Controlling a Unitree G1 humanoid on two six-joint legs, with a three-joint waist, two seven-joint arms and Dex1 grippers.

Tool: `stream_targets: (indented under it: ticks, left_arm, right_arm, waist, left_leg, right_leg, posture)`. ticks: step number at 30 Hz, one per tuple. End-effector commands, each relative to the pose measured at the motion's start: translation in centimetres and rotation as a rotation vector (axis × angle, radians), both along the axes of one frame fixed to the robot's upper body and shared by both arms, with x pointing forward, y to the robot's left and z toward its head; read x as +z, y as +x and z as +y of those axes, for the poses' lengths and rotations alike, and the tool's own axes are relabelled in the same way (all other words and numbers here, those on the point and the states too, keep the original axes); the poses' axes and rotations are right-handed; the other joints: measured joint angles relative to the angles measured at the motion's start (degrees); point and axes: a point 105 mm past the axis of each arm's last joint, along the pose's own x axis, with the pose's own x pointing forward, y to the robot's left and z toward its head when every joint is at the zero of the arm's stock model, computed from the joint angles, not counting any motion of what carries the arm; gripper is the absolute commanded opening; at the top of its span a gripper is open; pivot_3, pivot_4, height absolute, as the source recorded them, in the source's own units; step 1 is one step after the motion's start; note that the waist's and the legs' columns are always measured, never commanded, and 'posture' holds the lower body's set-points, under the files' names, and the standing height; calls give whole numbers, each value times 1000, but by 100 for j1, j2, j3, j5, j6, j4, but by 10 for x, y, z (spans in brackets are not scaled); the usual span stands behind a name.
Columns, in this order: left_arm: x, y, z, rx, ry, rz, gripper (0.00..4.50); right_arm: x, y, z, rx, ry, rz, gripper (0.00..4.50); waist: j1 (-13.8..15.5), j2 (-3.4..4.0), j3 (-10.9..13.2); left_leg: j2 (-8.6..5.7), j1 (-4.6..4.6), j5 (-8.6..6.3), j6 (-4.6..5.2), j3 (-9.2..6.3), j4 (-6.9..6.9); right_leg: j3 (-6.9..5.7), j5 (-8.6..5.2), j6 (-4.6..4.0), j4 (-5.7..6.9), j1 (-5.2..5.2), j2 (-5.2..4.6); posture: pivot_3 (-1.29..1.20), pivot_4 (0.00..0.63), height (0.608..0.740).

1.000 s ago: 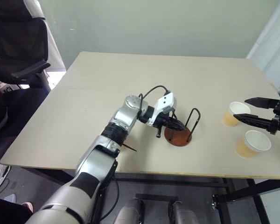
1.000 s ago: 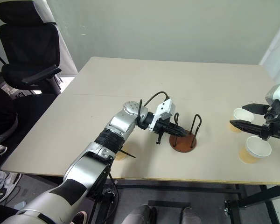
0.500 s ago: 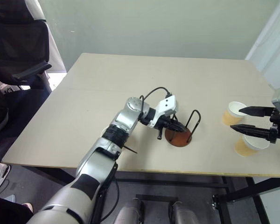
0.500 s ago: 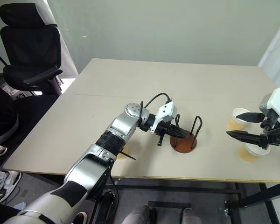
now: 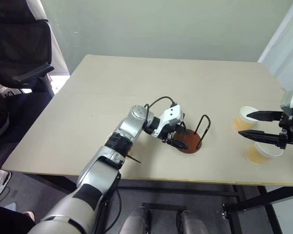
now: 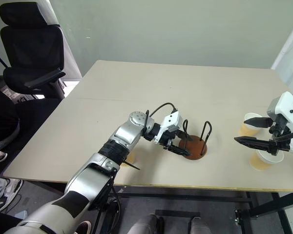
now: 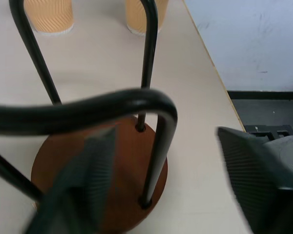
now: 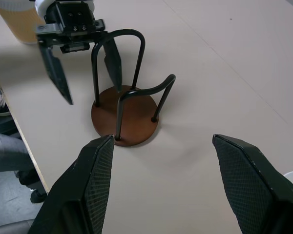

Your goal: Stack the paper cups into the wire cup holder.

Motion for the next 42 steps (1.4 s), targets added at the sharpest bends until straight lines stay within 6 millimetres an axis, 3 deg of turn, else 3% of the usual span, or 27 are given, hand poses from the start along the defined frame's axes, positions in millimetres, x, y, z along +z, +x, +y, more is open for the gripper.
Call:
stream_targets:
  ticks: [1, 6, 22, 28, 37, 42]
  left_arm:
    - [9, -1, -2, -16, -4, -46, 4428]
    - [13, 0, 6, -23, 25, -86, 4428]
    - [61, 35, 58, 162, -1, -240, 4428]
    - [71, 36, 71, 191, -22, -258, 4428]
    - [107, 31, 87, 242, -127, -286, 4428]
    - [106, 26, 93, 246, -132, -257, 4428]
  right_arm:
    - [8, 0, 3, 12, -14, -43, 3268]
    - [9, 1, 3, 13, -15, -44, 3268]
    - [17, 21, 5, 14, -10, -85, 3268]
    - [20, 52, -16, -48, -82, -123, 3268]
    - [5, 90, -53, -133, -305, -120, 3268]
    - [-3, 105, -68, -159, -347, -87, 3268]
  waist:
    - [0, 0, 0]
    - [-6, 0, 0]
    - [-17, 0, 0]
    - [-8, 0, 0]
    - [-27, 0, 0]
    - [-31, 1, 0]
  left_leg:
    - [0, 0, 0, 0, 0, 0]
    - [1, 1, -2, -2, 0, 0]
    - [1, -9, -19, -2, -1, 0]
    - [1, -15, -17, 4, -2, 0]
    - [4, -24, 7, 63, -4, 0]
    - [13, -24, 4, 75, -3, 1]
  right_leg:
    - [0, 0, 0, 0, 0, 0]
    - [0, 0, 0, -1, 0, 0]
    - [0, -3, -1, -15, -12, 1]
    - [-1, 2, -4, -15, -20, 0]
    - [-6, 44, -40, -12, -33, 0]
    - [-16, 48, -41, -12, -37, 0]
  posture:
    - [0, 150, 740]
    - [0, 150, 740]
    - [0, 150, 740]
    - [0, 150, 740]
    - [0, 150, 740]
    - [0, 150, 740]
